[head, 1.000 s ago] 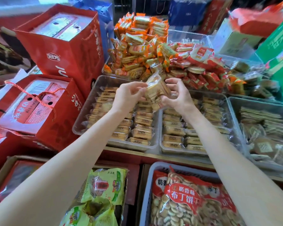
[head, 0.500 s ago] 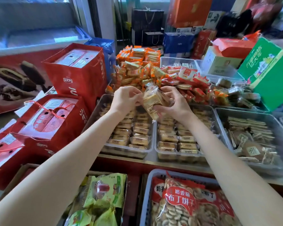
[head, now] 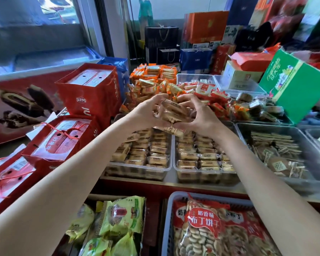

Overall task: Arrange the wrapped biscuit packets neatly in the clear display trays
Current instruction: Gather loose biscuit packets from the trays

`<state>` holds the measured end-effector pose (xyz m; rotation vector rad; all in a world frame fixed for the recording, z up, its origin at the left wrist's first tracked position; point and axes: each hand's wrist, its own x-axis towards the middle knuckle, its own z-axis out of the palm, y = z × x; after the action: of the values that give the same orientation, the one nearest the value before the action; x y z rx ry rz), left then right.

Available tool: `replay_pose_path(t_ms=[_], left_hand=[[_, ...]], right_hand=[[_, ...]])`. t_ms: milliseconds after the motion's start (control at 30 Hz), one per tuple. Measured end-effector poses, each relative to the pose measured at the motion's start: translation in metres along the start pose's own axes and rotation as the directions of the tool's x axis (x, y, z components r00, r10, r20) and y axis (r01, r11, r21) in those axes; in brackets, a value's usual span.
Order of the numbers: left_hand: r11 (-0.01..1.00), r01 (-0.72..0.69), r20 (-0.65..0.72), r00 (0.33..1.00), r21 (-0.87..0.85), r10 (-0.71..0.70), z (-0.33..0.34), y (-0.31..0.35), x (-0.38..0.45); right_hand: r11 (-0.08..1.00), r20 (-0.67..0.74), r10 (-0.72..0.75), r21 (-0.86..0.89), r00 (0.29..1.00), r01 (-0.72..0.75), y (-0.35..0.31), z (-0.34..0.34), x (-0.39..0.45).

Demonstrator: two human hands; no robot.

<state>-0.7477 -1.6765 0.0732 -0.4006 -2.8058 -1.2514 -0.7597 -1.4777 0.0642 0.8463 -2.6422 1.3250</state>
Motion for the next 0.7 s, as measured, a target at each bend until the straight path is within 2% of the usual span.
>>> replay_pose_path(t_ms=[67, 100, 200, 267, 400, 500, 533, 633, 700], left_hand=[[0.995, 0.047, -0.059, 0.997, -0.087, -0.053, 0.000, 0.004, -0.002], [0.979, 0.079, -0.061, 0.994, -0.189, -0.092, 0.000, 0.003, -0.005], [0.871, 0.136, -0.001, 0.988, -0.472, -0.155, -0.003, -0.005, -0.020], [0.811, 0.144, 0.035, 0.988, -0.567, -0.151, -0.003, -0.009, -0.027], [0.758, 0.143, 0.057, 0.989, -0.636, -0.138, -0.004, -0.007, -0.032], [0.745, 0.152, 0.075, 0.988, -0.650, -0.136, -0.006, -0.001, -0.034], [0.756, 0.158, 0.073, 0.987, -0.636, -0.145, -0.006, 0.000, -0.033], [0.774, 0.189, 0.057, 0.979, -0.604, -0.194, -0.004, 0.002, -0.030], [0.762, 0.205, 0.050, 0.974, -0.615, -0.222, -0.003, 0.003, -0.027]], right_hand=[[0.996, -0.042, -0.006, 0.089, 0.999, 0.010, -0.002, -0.004, -0.003], [0.979, -0.072, 0.023, 0.203, 0.997, -0.008, -0.001, -0.006, -0.005], [0.826, -0.095, 0.135, 0.560, 0.986, -0.059, 0.007, -0.012, -0.012], [0.762, -0.055, 0.162, 0.641, 0.985, -0.090, 0.009, -0.011, -0.015], [0.890, -0.093, 0.139, 0.448, 0.986, -0.083, -0.003, -0.007, -0.011], [0.912, -0.136, 0.172, 0.397, 0.976, -0.105, -0.008, -0.008, -0.004], [0.936, -0.169, 0.173, 0.335, 0.970, -0.108, -0.007, -0.006, -0.002], [0.995, -0.330, 0.025, -0.083, 0.944, -0.055, -0.006, 0.001, 0.006], [0.990, -0.372, -0.018, -0.136, 0.928, -0.035, -0.007, 0.003, 0.008]])
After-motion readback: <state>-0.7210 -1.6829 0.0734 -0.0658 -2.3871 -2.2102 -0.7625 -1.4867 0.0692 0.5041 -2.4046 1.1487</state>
